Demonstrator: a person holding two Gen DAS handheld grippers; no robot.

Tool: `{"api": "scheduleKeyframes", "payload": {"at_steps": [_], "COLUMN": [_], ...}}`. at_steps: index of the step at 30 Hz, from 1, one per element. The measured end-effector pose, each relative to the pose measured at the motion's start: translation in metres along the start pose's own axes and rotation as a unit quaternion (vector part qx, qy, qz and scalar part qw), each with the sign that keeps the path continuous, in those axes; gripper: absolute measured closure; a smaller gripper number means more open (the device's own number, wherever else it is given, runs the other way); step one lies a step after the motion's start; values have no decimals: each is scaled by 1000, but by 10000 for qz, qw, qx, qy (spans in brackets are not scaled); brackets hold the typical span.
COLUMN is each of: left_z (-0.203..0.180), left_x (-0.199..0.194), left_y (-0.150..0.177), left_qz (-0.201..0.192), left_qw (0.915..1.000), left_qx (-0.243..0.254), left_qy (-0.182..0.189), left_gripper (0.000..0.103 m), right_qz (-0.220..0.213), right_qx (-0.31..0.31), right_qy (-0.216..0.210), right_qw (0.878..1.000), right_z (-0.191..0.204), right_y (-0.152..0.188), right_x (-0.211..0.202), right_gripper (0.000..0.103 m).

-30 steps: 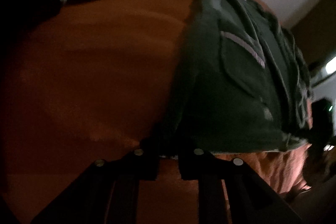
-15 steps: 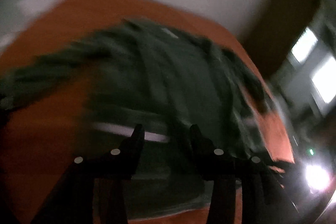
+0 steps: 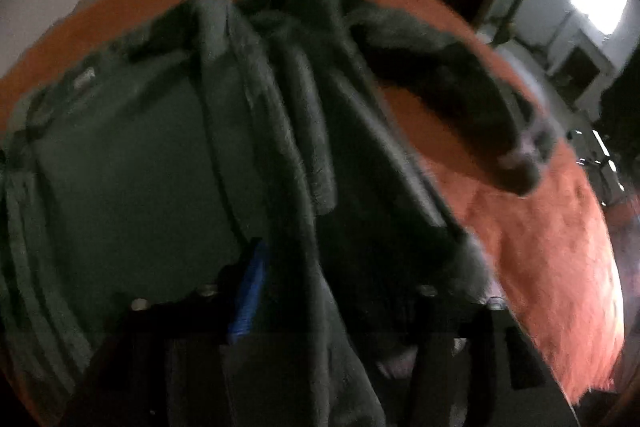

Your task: Fold clothes

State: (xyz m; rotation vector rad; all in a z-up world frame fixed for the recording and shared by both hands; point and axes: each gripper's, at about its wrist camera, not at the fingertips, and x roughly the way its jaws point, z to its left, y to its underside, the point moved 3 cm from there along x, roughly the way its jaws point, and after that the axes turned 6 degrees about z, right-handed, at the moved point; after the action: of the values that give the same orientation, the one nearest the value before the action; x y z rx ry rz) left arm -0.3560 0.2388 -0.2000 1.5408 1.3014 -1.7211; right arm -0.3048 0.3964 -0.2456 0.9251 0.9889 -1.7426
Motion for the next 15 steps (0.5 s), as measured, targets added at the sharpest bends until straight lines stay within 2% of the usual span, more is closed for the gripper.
{"api": "scheduleKeyframes", "payload": {"at_steps": [1, 3, 5, 7, 8, 10, 11, 13, 15], "left_z": [7, 35, 71, 105, 121, 133, 133, 122, 111], "left_x": [5, -3, -20, -29, -23, -1, 6, -12, -30], "left_y": [3, 16, 35, 58, 71, 80, 85, 92, 99], "left_qz": [66, -135, -402, -478, -380, -13, 143, -29, -201], "left_qw": [9998, 9962, 9882, 9798, 9783, 9820, 9835, 9866, 9889], "left_qx": [-198, -830, -1445, -1905, -2015, -1885, -1801, -1631, -1459], "left_qy": [16, 207, 297, 376, 292, -60, 6, 90, 173], "left_gripper": [97, 98, 98, 97, 95, 87, 85, 78, 62], "right_qz": [-4, -24, -64, -48, -25, 25, 30, 27, -26], "right_qx": [35, 8, -68, -150, -181, -243, -307, -450, -502], "right_qy": [5, 34, 95, 176, 208, 332, 424, 554, 575], "right_qw": [10000, 10000, 9999, 9997, 9996, 9992, 9986, 9974, 9971], "right_z": [-2, -4, -3, -5, -7, -11, -12, -12, -12], "right_y": [1, 2, 4, 7, 9, 11, 11, 10, 5], "right_x": [-1, -4, -9, -12, -13, -12, -11, -9, -8], "right_gripper": [47, 47, 47, 47, 47, 47, 47, 47, 47]}}
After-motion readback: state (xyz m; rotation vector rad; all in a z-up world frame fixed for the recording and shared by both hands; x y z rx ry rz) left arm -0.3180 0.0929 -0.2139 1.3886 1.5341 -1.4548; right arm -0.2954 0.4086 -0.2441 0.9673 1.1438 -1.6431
